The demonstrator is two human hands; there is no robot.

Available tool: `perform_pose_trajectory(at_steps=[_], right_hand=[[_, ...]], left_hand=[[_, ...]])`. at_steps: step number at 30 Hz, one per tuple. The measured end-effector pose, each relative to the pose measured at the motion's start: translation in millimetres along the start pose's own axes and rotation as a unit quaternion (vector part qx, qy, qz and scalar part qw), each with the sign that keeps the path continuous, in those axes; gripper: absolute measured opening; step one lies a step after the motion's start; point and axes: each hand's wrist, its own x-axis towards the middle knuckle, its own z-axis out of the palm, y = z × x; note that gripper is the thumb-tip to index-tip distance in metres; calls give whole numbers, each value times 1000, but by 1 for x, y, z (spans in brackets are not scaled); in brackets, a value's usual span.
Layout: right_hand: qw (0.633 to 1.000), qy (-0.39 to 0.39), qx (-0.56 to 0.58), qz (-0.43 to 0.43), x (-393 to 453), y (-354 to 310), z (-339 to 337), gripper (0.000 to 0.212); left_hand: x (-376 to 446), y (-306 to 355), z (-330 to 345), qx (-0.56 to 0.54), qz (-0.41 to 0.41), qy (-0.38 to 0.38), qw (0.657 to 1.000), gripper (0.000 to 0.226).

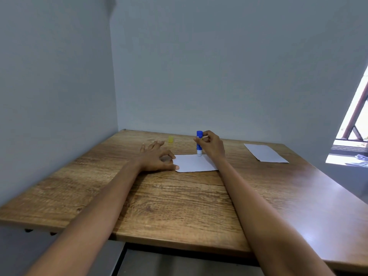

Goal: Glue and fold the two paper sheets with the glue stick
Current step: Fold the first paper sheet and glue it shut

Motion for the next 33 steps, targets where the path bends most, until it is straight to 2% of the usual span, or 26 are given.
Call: perform_pose_trajectory(at_steps=[7,16,24,30,33], right_hand=[[998,41,12,48,0,13,-18,20],[988,109,26,104,-1,16,-29,30],[987,124,34,96,-3,13,-28,29],[950,201,175,163,-4,15,-38,31],[955,182,182,149,-8,13,-40,25]], left_hand=[[-3,0,-1,-13,1,2,1000,48],[-2,-1,0,-14,2,1,1000,47],[-3,0,-1,-10,2,-1,1000,47],[-6,3,-3,-39,-2,-11,999,45],[-12,8,-9,-125,-11,13,992,43]])
